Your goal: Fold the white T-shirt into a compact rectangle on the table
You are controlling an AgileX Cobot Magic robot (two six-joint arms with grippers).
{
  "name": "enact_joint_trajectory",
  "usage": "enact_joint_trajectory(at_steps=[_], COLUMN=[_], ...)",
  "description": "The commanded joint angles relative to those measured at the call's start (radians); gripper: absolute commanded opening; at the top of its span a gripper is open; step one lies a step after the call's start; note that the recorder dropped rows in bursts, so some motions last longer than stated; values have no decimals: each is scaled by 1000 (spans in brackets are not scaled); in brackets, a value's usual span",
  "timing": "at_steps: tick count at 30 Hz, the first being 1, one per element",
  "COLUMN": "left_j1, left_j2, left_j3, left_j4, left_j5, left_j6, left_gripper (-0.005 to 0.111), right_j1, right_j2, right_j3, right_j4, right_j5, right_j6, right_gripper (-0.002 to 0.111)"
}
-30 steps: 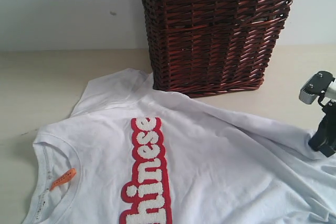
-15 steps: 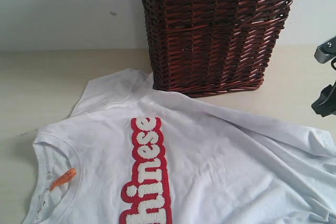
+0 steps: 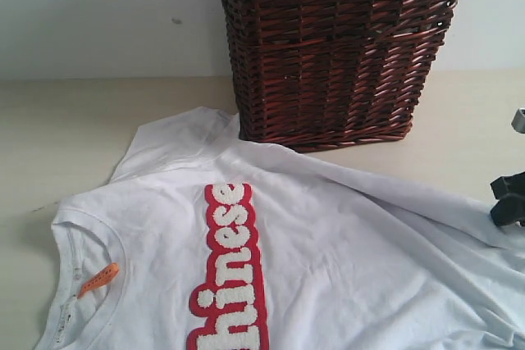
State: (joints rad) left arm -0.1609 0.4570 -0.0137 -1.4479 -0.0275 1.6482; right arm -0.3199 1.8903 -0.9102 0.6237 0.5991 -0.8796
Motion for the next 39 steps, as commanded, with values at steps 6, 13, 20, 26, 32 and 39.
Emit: enact_joint_trajectory(at_steps=[6,13,20,26,32,39], left_j1=[1,1,1,1,1,1], left_j2=[-6,-6,-6,-6,-6,-6], left_j3=[4,4,4,4,4,4], left_j4=[1,1,1,1,1,1], left_j5=[-4,-4,-4,-4,-4,-4], left_j6=[0,0,0,0,0,0], left_gripper=[0,0,0,0,0,0], right_j1=[-8,-8,-8,-8,-8,-8], right_j2=[28,-13,-61,-62,-62,-62], right_j3=[-4,-4,-4,-4,-4,-4], right_j4=[171,341,484,468,468,474], right_j5=[-1,-62,-237,-279,-281,-413], right_j6=[-132,-337,-461,-461,-461,-461], right_gripper=[1,0,0,0,9,59])
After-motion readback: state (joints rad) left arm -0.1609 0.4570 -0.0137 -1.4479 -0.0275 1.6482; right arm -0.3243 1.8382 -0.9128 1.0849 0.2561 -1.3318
